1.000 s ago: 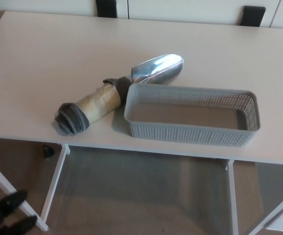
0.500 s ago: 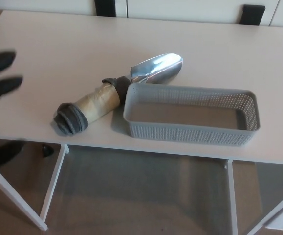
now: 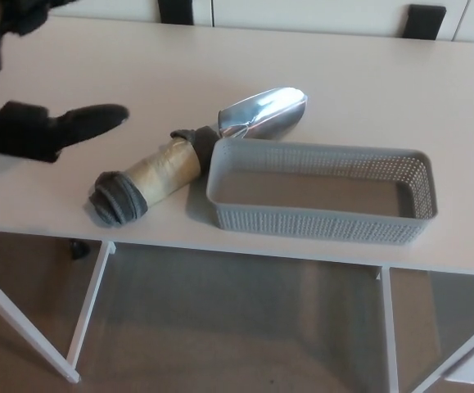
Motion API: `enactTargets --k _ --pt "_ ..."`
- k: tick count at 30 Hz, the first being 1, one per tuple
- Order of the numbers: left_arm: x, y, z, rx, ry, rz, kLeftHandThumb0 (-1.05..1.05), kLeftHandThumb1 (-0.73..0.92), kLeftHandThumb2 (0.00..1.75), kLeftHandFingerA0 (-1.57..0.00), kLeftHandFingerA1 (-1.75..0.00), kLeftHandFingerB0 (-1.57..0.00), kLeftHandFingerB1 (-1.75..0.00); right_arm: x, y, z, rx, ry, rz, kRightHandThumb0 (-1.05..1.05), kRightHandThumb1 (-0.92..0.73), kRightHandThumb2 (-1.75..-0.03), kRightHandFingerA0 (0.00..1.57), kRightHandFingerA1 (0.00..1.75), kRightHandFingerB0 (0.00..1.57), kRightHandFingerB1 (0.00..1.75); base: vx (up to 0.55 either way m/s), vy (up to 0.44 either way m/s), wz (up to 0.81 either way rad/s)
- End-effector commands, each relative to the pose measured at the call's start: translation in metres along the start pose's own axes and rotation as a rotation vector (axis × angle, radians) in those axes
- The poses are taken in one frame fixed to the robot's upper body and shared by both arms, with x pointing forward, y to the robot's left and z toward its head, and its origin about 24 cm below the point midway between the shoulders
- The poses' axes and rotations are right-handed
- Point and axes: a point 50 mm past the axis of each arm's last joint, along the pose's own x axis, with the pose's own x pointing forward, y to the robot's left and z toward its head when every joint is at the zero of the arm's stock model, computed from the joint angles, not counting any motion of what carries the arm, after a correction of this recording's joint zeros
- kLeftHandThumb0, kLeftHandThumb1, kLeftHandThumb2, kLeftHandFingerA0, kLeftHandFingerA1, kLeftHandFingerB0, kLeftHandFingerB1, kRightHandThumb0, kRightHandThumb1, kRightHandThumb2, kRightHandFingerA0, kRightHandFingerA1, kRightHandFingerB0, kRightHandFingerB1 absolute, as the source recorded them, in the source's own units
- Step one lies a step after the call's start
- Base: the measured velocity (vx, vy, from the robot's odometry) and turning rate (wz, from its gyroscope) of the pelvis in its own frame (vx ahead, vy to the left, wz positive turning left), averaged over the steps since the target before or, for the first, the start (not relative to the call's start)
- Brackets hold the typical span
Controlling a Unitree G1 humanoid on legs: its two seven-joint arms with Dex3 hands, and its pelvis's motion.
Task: The robot walks towards a desk on which a shovel is kept on the left hand side and a container is kept on the right hand side. The robot picks up the shovel using its left hand and places it in the container.
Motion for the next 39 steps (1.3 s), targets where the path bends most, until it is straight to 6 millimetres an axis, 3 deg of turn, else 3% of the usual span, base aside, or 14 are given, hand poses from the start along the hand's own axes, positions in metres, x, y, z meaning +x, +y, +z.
enactTargets --k 1,3,4,5,7,8,9,10,11,14,15,16,36,39 --pt "0.058 -0.016 -0.056 0.697 0.419 -0.17 -0.33 0.21 0.83 -0.01 -0.49 0.0 -0.47 -0.007 -0.004 0.012 -0.116 -0.078 -0.001 -0.31 -0.57 -0.56 0.73 0.57 0.52 0.47 0.0 0.0 0.0" --pt "0.06 -0.023 -0.063 0.727 0.463 -0.197 -0.32 0.2 0.82 0.0 -0.49 0.0 -0.47 -0.007 -0.003 0.012 -0.109 -0.078 0.006 -0.32 -0.57 -0.56 0.72 0.57 0.52 0.47 0.0 0.0 0.0" --pt "0.059 -0.026 -0.068 0.735 0.478 -0.214 -0.63 0.42 0.74 -0.09 -0.39 -0.05 -0.31 -0.007 -0.004 0.011 -0.111 -0.077 0.011 -0.32 -0.57 -0.56 0.71 0.56 0.5 0.47 0.0 0.0 0.0" --pt "0.059 -0.029 -0.072 0.744 0.494 -0.234 -0.63 0.42 0.58 -0.1 -0.31 -0.12 -0.22 -0.007 -0.004 0.012 -0.11 -0.074 0.01 -0.32 -0.56 -0.56 0.71 0.55 0.5 0.46 0.0 0.0 0.0" --pt "0.058 -0.032 -0.077 0.756 0.527 -0.256 -0.62 0.42 0.6 -0.09 -0.27 -0.11 -0.21 -0.008 -0.004 0.011 -0.125 -0.078 0.014 -0.32 -0.57 -0.56 0.7 0.55 0.5 0.46 0.0 0.0 0.0" --pt "0.057 -0.034 -0.08 0.77 0.537 -0.259 -0.58 0.39 0.75 -0.03 -0.32 -0.09 -0.28 -0.008 -0.004 0.011 -0.127 -0.079 0.016 -0.32 -0.57 -0.56 0.69 0.55 0.5 0.47 0.0 0.0 0.0" --pt "0.056 -0.036 -0.084 0.783 0.554 -0.27 -0.57 0.38 0.76 -0.01 -0.29 -0.12 -0.27 -0.008 -0.003 0.012 -0.136 -0.078 0.013 -0.32 -0.57 -0.56 0.71 0.55 0.5 0.46 0.0 0.0 0.0" --pt "0.055 -0.039 -0.088 0.788 0.565 -0.277 -0.65 0.4 0.64 -0.08 -0.25 -0.1 -0.21 -0.008 -0.003 0.013 -0.135 -0.076 0.015 -0.32 -0.57 -0.56 0.7 0.55 0.5 0.46 0.0 0.0 0.0" --pt "0.054 -0.041 -0.091 0.797 0.573 -0.279 -0.62 0.39 0.74 -0.05 -0.27 -0.09 -0.24 -0.008 -0.003 0.012 -0.132 -0.074 0.015 -0.32 -0.57 -0.56 0.69 0.55 0.5 0.46 0.0 0.0 0.0" --pt "0.05 -0.048 -0.101 0.803 0.611 -0.296 -0.6 0.38 0.74 -0.06 -0.23 -0.08 -0.26 -0.008 -0.003 0.012 -0.136 -0.081 0.015 -0.32 -0.57 -0.56 0.71 0.56 0.51 0.47 0.0 0.0 0.0" --pt "0.048 -0.049 -0.103 0.799 0.616 -0.302 -0.62 0.45 0.55 -0.05 -0.25 -0.1 -0.25 -0.008 -0.004 0.012 -0.136 -0.081 0.017 -0.31 -0.56 -0.56 0.71 0.56 0.51 0.47 0.0 0.0 0.0" --pt "0.046 -0.05 -0.105 0.81 0.627 -0.311 -0.62 0.39 0.74 -0.07 -0.24 -0.08 -0.26 -0.008 -0.003 0.013 -0.142 -0.082 0.017 -0.31 -0.57 -0.56 0.72 0.56 0.51 0.47 0.0 0.0 0.0" --pt "0.021 -0.075 -0.139 0.825 0.73 -0.352 -0.64 0.39 0.76 -0.06 -0.28 -0.08 -0.27 -0.008 -0.004 0.015 -0.181 -0.095 0.044 -0.32 -0.57 -0.56 0.69 0.54 0.5 0.46 0.0 0.0 0.0" --pt "0.021 -0.081 -0.142 0.855 0.736 -0.326 -0.67 0.41 0.74 -0.06 -0.35 -0.1 -0.28 -0.008 -0.004 0.016 -0.197 -0.101 0.045 -0.33 -0.56 -0.56 0.71 0.54 0.51 0.46 0.0 0.0 0.0"
